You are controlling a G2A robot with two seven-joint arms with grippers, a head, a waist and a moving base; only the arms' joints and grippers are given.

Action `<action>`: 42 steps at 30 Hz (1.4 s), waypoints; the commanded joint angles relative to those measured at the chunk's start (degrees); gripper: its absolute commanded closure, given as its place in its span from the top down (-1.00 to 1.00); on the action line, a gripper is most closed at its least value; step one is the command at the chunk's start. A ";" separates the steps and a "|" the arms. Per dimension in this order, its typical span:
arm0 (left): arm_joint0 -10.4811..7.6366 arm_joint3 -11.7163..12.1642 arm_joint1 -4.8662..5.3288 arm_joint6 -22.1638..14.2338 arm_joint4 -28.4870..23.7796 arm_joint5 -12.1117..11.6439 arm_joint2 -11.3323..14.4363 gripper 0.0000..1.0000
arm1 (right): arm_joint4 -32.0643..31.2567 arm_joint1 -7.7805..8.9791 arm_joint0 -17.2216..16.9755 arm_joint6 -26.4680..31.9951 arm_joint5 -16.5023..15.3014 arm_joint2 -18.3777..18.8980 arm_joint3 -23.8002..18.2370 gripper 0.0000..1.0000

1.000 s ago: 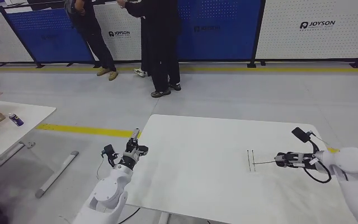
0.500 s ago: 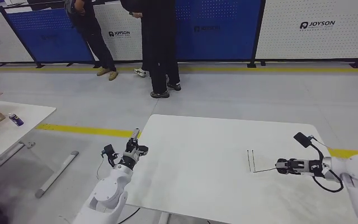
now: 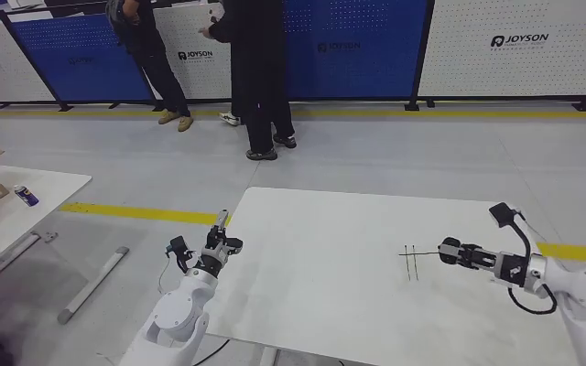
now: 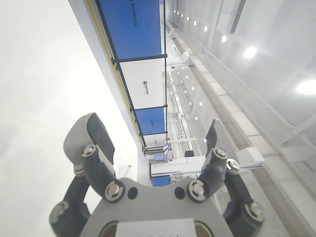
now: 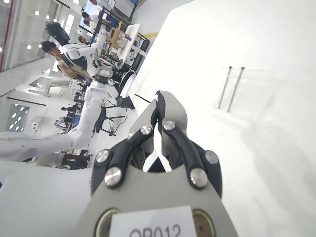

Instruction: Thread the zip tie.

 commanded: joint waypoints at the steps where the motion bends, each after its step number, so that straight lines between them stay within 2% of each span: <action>1: 0.00 0.00 0.00 0.00 0.00 0.00 0.00 1.00 | -0.16 -0.01 0.07 -0.02 0.13 -0.18 -0.04 -1.00; 14: 0.00 0.00 0.00 0.00 0.00 0.00 0.00 1.00 | -0.16 -0.01 0.07 -0.02 0.13 -0.18 -0.04 -1.00; 16: 0.00 0.00 0.00 0.00 0.00 0.00 0.00 1.00 | 0.34 -0.34 -0.66 -4.95 0.18 -0.64 0.01 -1.00; 20: 0.00 0.00 0.00 0.00 0.00 0.00 0.00 1.00 | 1.11 -1.63 0.23 -14.43 -0.18 -4.33 0.75 -1.00; 25: 0.00 0.00 0.00 0.00 0.00 0.00 0.00 1.00 | -3.42 -3.62 3.21 -22.46 2.14 -12.06 1.20 -1.00; 28: 0.00 0.00 0.00 0.00 0.00 0.00 0.00 1.00 | -6.40 -4.57 5.49 -22.52 3.92 -16.11 2.57 -1.00; 30: 0.00 0.00 0.00 0.00 0.00 0.00 0.00 1.00 | -5.74 -5.05 6.77 -21.06 4.53 -17.65 3.69 -1.00; 40: 0.00 0.00 0.00 0.00 0.00 0.00 0.00 1.00 | -4.89 -5.18 7.07 -20.87 4.28 -17.78 4.19 -1.00; 42: -0.44 -0.73 0.06 -2.70 -0.68 1.90 0.28 1.00 | -6.33 -5.14 7.06 -21.98 4.53 -17.73 4.01 -1.00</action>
